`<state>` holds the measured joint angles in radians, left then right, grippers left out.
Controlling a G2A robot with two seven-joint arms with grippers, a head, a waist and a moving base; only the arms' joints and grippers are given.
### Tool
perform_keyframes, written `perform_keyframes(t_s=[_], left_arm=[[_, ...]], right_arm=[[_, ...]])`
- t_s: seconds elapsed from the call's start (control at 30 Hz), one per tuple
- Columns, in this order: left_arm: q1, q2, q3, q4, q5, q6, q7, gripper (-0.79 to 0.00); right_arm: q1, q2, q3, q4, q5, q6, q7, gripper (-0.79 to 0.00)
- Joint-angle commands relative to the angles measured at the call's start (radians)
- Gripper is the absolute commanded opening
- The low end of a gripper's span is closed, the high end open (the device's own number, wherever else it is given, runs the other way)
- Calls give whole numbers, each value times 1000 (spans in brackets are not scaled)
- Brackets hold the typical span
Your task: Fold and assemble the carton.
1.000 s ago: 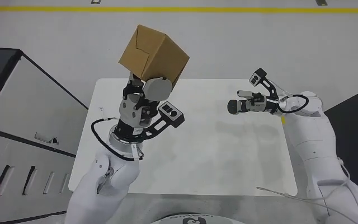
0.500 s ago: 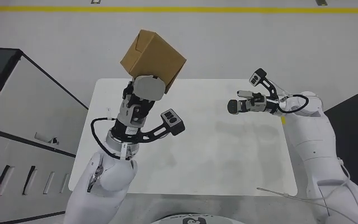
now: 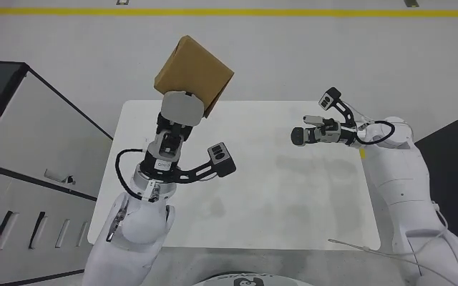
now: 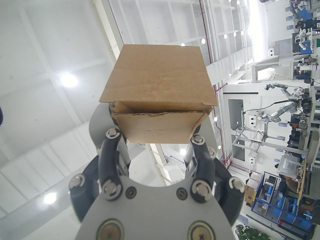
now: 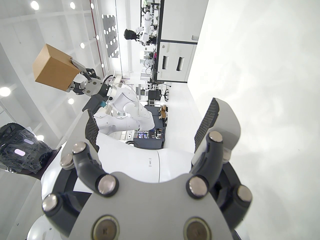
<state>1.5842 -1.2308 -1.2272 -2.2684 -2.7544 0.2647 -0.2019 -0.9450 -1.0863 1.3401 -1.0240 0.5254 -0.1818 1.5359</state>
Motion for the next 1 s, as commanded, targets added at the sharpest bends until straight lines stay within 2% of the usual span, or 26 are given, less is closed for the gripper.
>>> perform_keyframes(t_s=[0.0,0.43,0.73,0.87,0.97], left_arm=[[1,-2,-2,-1,-20,7,-5,-785],[19,-14,-15,-13,-103,48,-14,-785],[17,-22,-8,-14,-83,57,-1,-785],[17,-25,-7,-5,-9,49,-6,-785],[6,-24,-25,6,156,36,-5,-785]], right_arm=[[0,0,0,0,0,0,0,0],[0,0,0,0,0,0,0,0],[0,0,0,0,0,0,0,0],[0,0,0,0,0,0,0,0],[0,0,0,0,0,0,0,0]])
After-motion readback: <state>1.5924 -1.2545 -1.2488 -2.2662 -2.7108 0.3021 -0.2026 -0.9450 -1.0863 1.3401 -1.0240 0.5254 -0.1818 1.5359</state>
